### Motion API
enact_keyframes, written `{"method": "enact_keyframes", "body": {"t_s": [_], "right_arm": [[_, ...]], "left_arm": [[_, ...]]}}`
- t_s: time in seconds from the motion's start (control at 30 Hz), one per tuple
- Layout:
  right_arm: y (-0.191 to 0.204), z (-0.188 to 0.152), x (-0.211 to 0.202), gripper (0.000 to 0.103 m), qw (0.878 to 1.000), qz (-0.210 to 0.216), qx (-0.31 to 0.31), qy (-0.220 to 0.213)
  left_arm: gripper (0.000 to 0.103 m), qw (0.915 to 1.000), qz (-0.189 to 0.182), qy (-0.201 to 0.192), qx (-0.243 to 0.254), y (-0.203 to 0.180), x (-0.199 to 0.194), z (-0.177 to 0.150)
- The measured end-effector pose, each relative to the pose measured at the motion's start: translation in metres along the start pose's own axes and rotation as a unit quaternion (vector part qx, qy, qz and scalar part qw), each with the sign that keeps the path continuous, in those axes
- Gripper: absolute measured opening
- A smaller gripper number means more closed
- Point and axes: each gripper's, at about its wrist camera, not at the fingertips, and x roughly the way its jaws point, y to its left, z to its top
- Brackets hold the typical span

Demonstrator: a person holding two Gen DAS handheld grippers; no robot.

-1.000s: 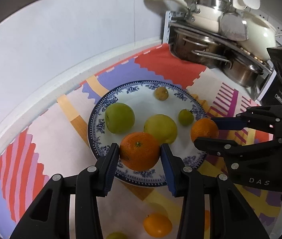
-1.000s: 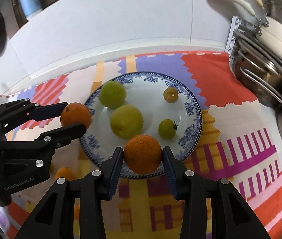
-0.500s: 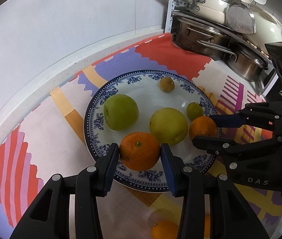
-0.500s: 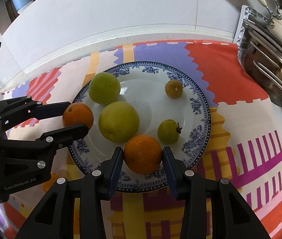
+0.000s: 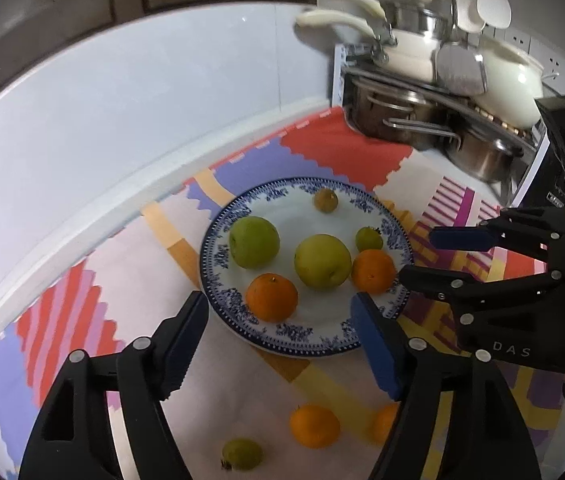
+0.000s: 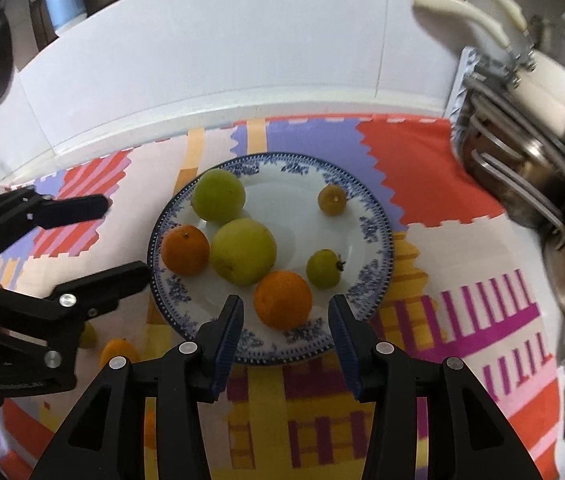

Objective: Organize fruits
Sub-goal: 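Withdraw both open tools from the plate toward the remaining loose fruits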

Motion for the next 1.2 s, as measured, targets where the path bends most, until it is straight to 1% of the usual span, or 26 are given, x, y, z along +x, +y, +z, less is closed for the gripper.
{"method": "enact_keyframes", "body": {"t_s": [0.1,0.13,0.17,0.23,0.33,0.4,0.57,0.6,0.63,0.67,0.77,0.87,1.03,1.1,1.17,1.2], "right_arm": [[0.001,-0.007,-0.019,0.045,1.0,-0.013,0.002,-0.016],[0.001,-0.01,-0.026,0.046,1.0,-0.013,0.004,-0.022],[0.001,-0.013,-0.033,0.049,1.0,-0.014,0.009,-0.027],[0.001,-0.022,-0.045,0.054,0.999,-0.019,0.019,-0.038],[0.002,-0.036,-0.062,0.054,0.998,-0.036,0.026,-0.05],[0.004,-0.047,-0.072,0.054,0.997,-0.049,0.027,-0.056],[0.009,-0.071,-0.089,0.054,0.995,-0.065,0.031,-0.063],[0.01,-0.075,-0.092,0.054,0.995,-0.069,0.033,-0.064],[0.01,-0.079,-0.094,0.054,0.995,-0.072,0.034,-0.065],[0.01,-0.084,-0.097,0.054,0.994,-0.074,0.036,-0.067],[0.012,-0.097,-0.101,0.054,0.994,-0.081,0.037,-0.067],[0.012,-0.109,-0.101,0.054,0.995,-0.079,0.038,-0.057],[0.006,-0.125,-0.097,0.054,0.994,-0.079,0.056,-0.041],[0.002,-0.131,-0.093,0.054,0.994,-0.075,0.065,-0.034],[0.0,-0.136,-0.091,0.054,0.994,-0.076,0.071,-0.029],[-0.001,-0.139,-0.089,0.054,0.994,-0.075,0.074,-0.027]], "left_arm": [[0.077,0.9999,0.011,-0.007,-0.01,-0.006,-0.017,-0.006],[0.08,0.9997,0.013,-0.008,-0.017,-0.007,-0.022,-0.009],[0.08,0.9997,0.013,-0.008,-0.021,-0.01,-0.027,-0.013],[0.08,0.9997,0.014,0.0,-0.019,-0.015,-0.032,-0.02],[0.08,0.9995,0.018,0.007,-0.023,-0.022,-0.04,-0.032],[0.08,0.9992,0.029,0.005,-0.028,-0.027,-0.048,-0.041],[0.081,0.998,0.036,0.012,-0.05,-0.035,-0.065,-0.065],[0.082,0.9977,0.037,0.014,-0.054,-0.037,-0.067,-0.069],[0.087,0.9974,0.038,0.019,-0.059,-0.038,-0.068,-0.073],[0.089,0.9972,0.033,0.023,-0.063,-0.039,-0.069,-0.078],[0.089,0.9962,0.028,0.041,-0.071,-0.044,-0.067,-0.091],[0.089,0.9951,0.041,0.055,-0.071,-0.05,-0.065,-0.101],[0.089,0.9957,0.041,0.068,-0.049,-0.061,-0.061,-0.112],[0.089,0.9958,0.05,0.063,-0.044,-0.064,-0.061,-0.116],[0.089,0.9958,0.065,0.051,-0.039,-0.067,-0.062,-0.12],[0.089,0.9962,0.066,0.046,-0.034,-0.068,-0.062,-0.122]]}}
